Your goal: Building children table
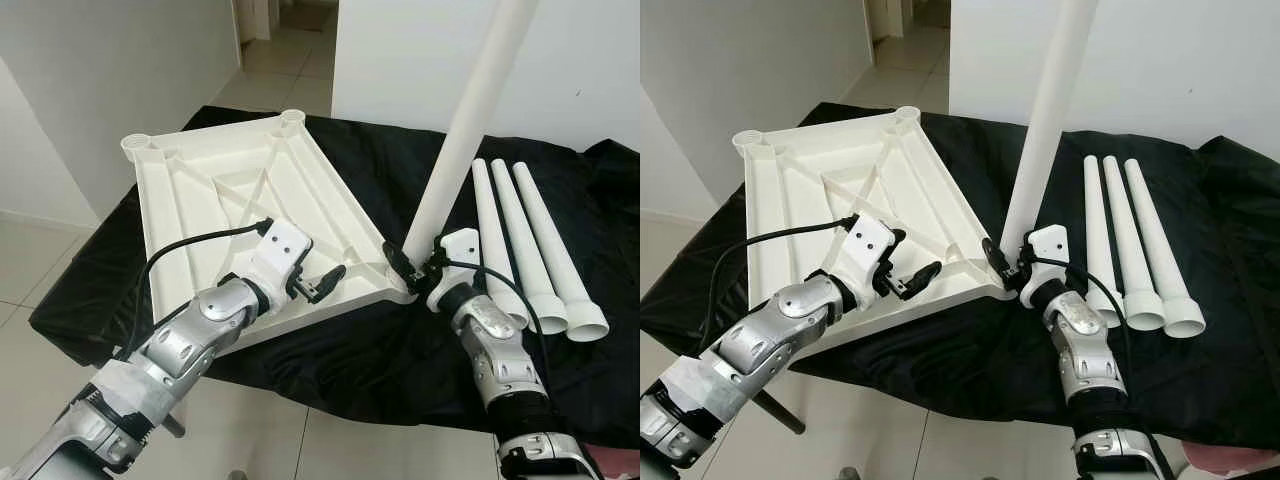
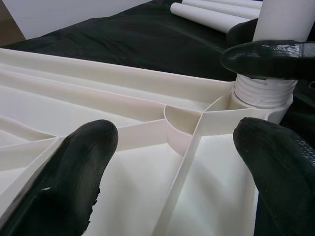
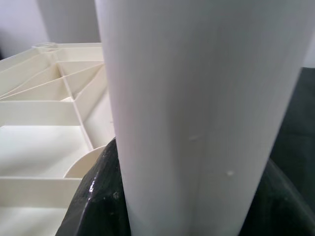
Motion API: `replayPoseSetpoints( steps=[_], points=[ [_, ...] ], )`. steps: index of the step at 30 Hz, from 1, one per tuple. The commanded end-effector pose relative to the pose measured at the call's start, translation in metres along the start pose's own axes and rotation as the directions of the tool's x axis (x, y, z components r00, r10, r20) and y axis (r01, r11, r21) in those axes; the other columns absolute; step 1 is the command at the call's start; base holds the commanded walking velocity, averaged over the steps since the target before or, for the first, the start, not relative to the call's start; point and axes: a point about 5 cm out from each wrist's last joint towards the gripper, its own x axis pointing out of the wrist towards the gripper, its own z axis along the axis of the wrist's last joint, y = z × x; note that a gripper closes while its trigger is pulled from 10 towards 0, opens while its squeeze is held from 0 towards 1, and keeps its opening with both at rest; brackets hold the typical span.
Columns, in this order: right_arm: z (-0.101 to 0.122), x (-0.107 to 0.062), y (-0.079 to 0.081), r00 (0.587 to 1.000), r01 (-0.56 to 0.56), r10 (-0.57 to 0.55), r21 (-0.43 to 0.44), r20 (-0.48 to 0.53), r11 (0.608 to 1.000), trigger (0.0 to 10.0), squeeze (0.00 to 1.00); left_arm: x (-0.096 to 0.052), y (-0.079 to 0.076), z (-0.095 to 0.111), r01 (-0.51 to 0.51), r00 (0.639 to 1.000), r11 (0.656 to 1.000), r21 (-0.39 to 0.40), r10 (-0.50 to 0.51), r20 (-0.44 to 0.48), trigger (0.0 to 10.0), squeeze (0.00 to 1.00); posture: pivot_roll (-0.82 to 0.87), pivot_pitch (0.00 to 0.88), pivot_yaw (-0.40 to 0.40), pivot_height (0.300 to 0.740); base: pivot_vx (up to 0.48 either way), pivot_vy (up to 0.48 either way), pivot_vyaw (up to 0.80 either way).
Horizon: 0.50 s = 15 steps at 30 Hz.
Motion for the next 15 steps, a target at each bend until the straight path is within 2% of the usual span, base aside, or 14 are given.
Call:
replayPoseSetpoints(
  steps=[1, 2, 6, 8, 11, 12, 14, 15],
  points=[
    [-0.006, -0.003, 0.001, 0.995, 0.089, -0.088, 0.036, -0.04, 0.995, 10.0, 0.0, -0.003, -0.019, 0.0, 0.374, 0.928, 0.927, 0.008, -0.374, 0.0, 10.0, 0.0, -0.03, 0.0, 0.026, 0.74, 0.0, 0.0, 0.0],
    [-0.006, -0.003, 0.001, 0.995, 0.089, -0.088, 0.036, -0.04, 0.995, 10.0, 0.0, -0.003, -0.019, 0.0, 0.374, 0.928, 0.927, 0.008, -0.374, 0.0, 10.0, 0.0, -0.03, 0.0, 0.026, 0.74, 0.0, 0.0, 0.0],
    [-0.009, -0.004, 0.01, 0.954, 0.298, -0.294, 0.061, -0.062, 0.953, 10.0, 0.0, -0.003, -0.019, 0.0, 0.373, 0.928, 0.928, 0.009, -0.373, 0.001, 10.0, 0.0, -0.02, 0.0, 0.025, 0.74, 0.0, 0.0, 0.0],
    [-0.009, -0.005, 0.01, 0.942, 0.332, -0.329, 0.064, -0.064, 0.941, 10.0, 0.0, -0.003, -0.019, 0.0, 0.373, 0.928, 0.928, 0.009, -0.373, 0.001, 10.0, 0.0, -0.02, 0.0, 0.025, 0.74, 0.0, 0.0, 0.0],
    [-0.012, -0.007, 0.015, 0.879, 0.474, -0.466, 0.084, -0.097, 0.877, 10.0, 0.0, -0.003, -0.018, 0.0, 0.373, 0.928, 0.928, 0.011, -0.373, -0.001, 10.0, 0.0, -0.02, 0.0, 0.023, 0.74, 0.0, 0.0, 0.0],
    [-0.012, -0.007, 0.015, 0.879, 0.474, -0.466, 0.084, -0.097, 0.877, 10.0, 0.0, -0.003, -0.018, 0.0, 0.373, 0.928, 0.928, 0.011, -0.373, -0.001, 10.0, 0.0, -0.02, 0.0, 0.023, 0.74, 0.0, 0.0, 0.0],
    [-0.012, -0.007, 0.022, 0.847, 0.53, -0.521, 0.094, -0.101, 0.843, 10.0, 0.0, -0.003, -0.018, 0.001, 0.373, 0.928, 0.928, 0.012, -0.373, -0.001, 10.0, 0.0, -0.02, 0.0, 0.024, 0.74, 0.0, 0.0, 0.0],
    [-0.012, -0.007, 0.022, 0.847, 0.53, -0.521, 0.094, -0.101, 0.843, 10.0, 0.0, -0.003, -0.018, 0.001, 0.373, 0.928, 0.928, 0.012, -0.373, -0.001, 10.0, 0.0, -0.02, 0.0, 0.024, 0.74, 0.0, 0.0, 0.0]
  ],
)
